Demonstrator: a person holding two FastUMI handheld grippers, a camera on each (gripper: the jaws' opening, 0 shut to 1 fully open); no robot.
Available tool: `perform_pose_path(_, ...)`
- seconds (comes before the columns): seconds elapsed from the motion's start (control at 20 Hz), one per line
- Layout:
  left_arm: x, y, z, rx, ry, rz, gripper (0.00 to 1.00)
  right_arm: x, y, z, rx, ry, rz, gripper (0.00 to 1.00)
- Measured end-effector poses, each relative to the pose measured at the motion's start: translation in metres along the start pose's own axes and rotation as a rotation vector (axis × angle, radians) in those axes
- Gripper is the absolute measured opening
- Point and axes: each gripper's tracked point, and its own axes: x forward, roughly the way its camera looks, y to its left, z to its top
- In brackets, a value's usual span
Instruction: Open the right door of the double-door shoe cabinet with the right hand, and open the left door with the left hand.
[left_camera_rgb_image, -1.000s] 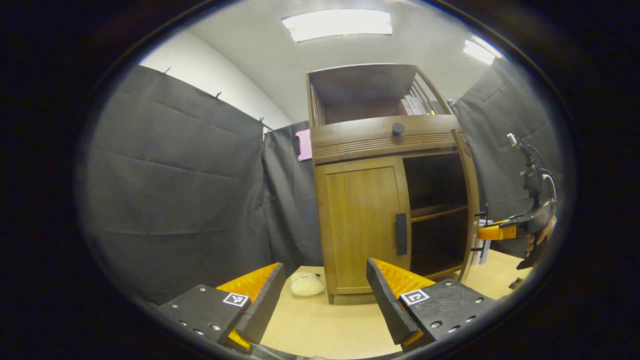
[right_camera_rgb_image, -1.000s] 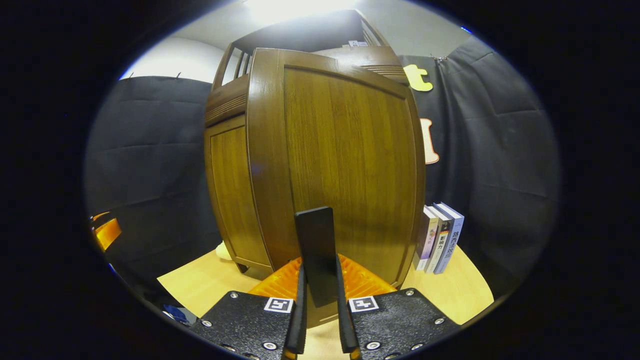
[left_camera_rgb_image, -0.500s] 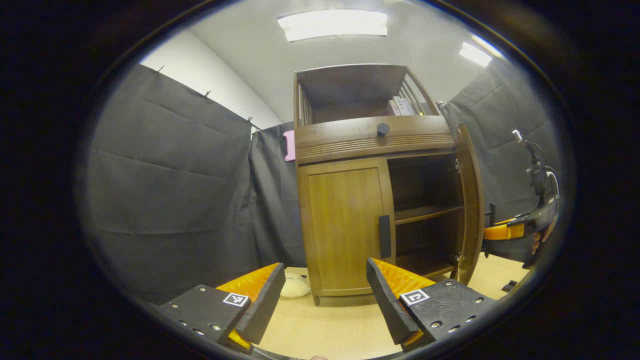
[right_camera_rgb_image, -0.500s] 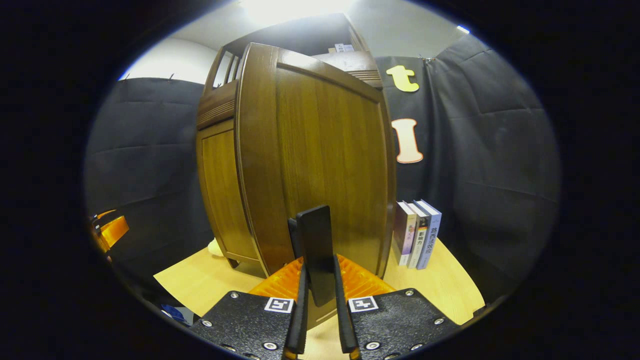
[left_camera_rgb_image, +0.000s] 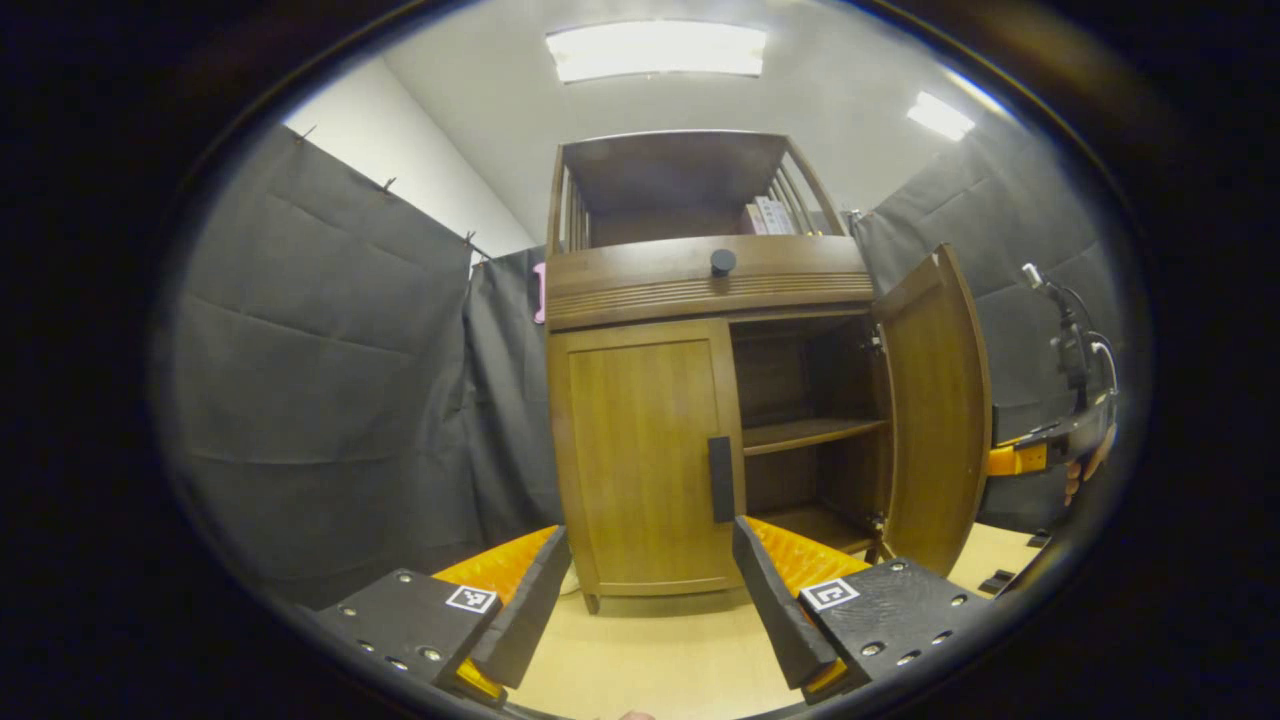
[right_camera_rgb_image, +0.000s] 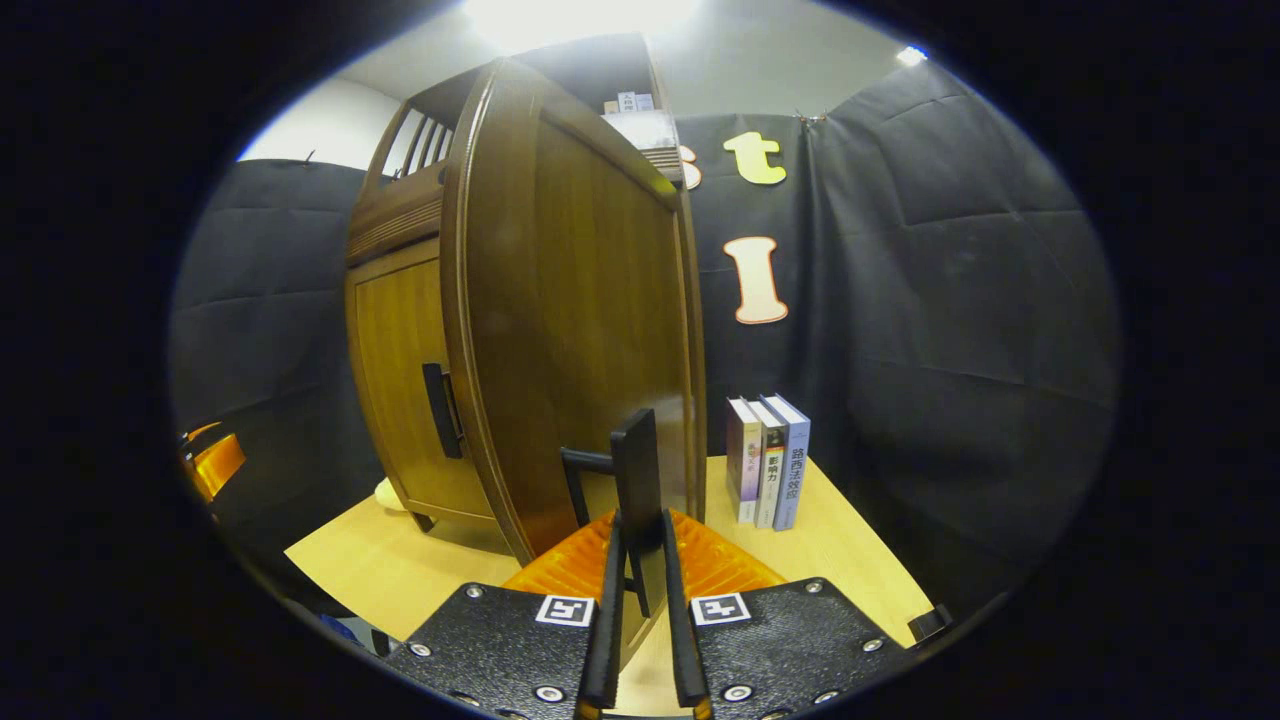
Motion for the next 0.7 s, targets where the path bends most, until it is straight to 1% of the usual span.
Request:
perform_pose_path(0.05,0.001,-0.001,-0.002,-0.001,-0.002,-0.007,0.94,-0.001,-0.002,0.0,-0.001,-0.001,-0.01,0.19)
perform_pose_path(0.1,0.002,-0.001,-0.001,0.0,-0.002,-0.012,0.94,-0.002,-0.004,0.0,0.0,0.0,-0.021,0.22)
perform_pose_path(0.2,0.001,-0.003,-0.002,0.002,-0.002,-0.019,0.94,-0.002,-0.006,0.0,0.015,-0.001,-0.04,0.2)
perform_pose_path(0.25,0.002,-0.003,-0.003,0.002,-0.002,-0.023,0.94,-0.003,-0.009,-0.003,0.023,-0.001,-0.053,0.12)
perform_pose_path(0.3,0.001,-0.004,-0.004,0.0,0.002,-0.027,0.93,-0.004,-0.011,-0.003,0.031,0.0,-0.067,0.1)
perform_pose_path(0.35,0.002,-0.005,-0.005,-0.003,0.006,-0.034,0.93,-0.004,-0.013,-0.004,0.04,0.001,-0.077,0.07)
perform_pose_path(0.5,0.004,-0.009,-0.007,-0.01,0.009,-0.063,0.94,-0.004,-0.02,-0.002,0.05,-0.005,-0.119,0.07)
perform_pose_path(0.6,0.007,-0.011,-0.007,-0.004,0.008,-0.087,0.94,-0.008,-0.028,-0.002,0.053,-0.008,-0.149,0.08)
perform_pose_path(0.65,0.007,-0.011,-0.008,0.0,0.01,-0.098,0.94,-0.011,-0.035,-0.004,0.051,-0.009,-0.163,0.12)
perform_pose_path(0.7,0.007,-0.012,-0.008,0.003,0.011,-0.109,0.94,-0.016,-0.042,-0.006,0.046,-0.01,-0.181,0.18)
